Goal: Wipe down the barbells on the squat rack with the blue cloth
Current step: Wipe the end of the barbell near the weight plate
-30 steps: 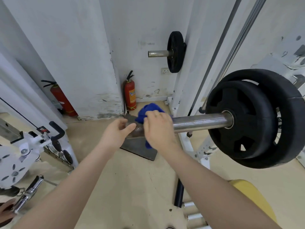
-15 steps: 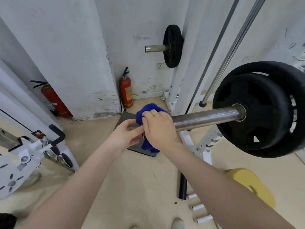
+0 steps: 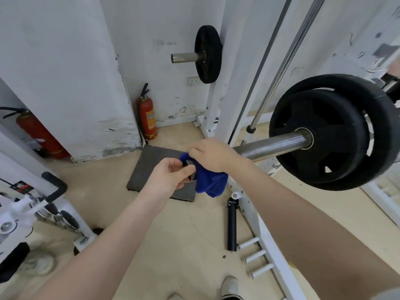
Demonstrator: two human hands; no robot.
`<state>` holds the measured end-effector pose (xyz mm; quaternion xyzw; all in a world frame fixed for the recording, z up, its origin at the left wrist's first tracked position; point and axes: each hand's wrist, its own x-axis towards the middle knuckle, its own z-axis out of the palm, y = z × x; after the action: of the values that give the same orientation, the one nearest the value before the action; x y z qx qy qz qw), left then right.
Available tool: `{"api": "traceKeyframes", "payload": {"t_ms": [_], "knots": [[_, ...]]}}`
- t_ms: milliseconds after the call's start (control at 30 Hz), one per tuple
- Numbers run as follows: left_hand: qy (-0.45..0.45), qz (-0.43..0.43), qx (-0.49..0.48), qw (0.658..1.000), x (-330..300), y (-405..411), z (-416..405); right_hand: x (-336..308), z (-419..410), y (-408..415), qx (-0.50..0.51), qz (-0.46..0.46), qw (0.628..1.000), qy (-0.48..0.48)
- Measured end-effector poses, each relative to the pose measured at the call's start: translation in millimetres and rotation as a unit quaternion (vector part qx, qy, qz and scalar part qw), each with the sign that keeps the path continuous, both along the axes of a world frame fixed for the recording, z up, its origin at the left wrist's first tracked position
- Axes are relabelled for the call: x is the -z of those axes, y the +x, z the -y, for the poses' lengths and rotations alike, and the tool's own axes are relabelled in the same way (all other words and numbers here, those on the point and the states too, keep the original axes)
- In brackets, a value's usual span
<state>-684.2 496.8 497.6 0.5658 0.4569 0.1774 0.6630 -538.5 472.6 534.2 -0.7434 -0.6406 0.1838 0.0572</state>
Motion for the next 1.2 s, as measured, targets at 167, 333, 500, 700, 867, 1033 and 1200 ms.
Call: {"api": "traceKeyframes", "payload": {"t_ms": [167,333,500,700,867,1033,1200], "knots": [[0.003,-0.008,-0.010,1.000,-6.4,0.1,-0.1,-5.2,1.9,61.3,0.141,0.044,0.982,-0.116],[0.003,-0.004,0.004,1.000,-13.3,-1.3,0.5,-6.7,-13.2,16.7,0.059,0.047,0.991,-0.114],[0.167,-0.109,0.030,0.979,-26.2,1.7,-1.3,-13.5,12.8,13.6,-0.058,0.051,0.996,0.036],[0.390,-0.163,0.078,0.903,-45.0,32.3,20.6,-1.7,59.4,122.2,0.123,0.107,0.983,0.084],[0.488,-0.196,0.187,0.830,-56.4,67.6,27.4,7.9,63.9,111.8,0.086,0.139,0.972,0.170],[0.537,-0.268,0.237,0.764,-56.1,109.2,35.6,10.7,82.7,140.5,-0.040,0.153,0.970,0.186],[0.544,-0.277,0.253,0.751,-50.8,129.7,41.0,-1.8,86.9,200.8,0.165,0.236,0.953,0.092]]}}
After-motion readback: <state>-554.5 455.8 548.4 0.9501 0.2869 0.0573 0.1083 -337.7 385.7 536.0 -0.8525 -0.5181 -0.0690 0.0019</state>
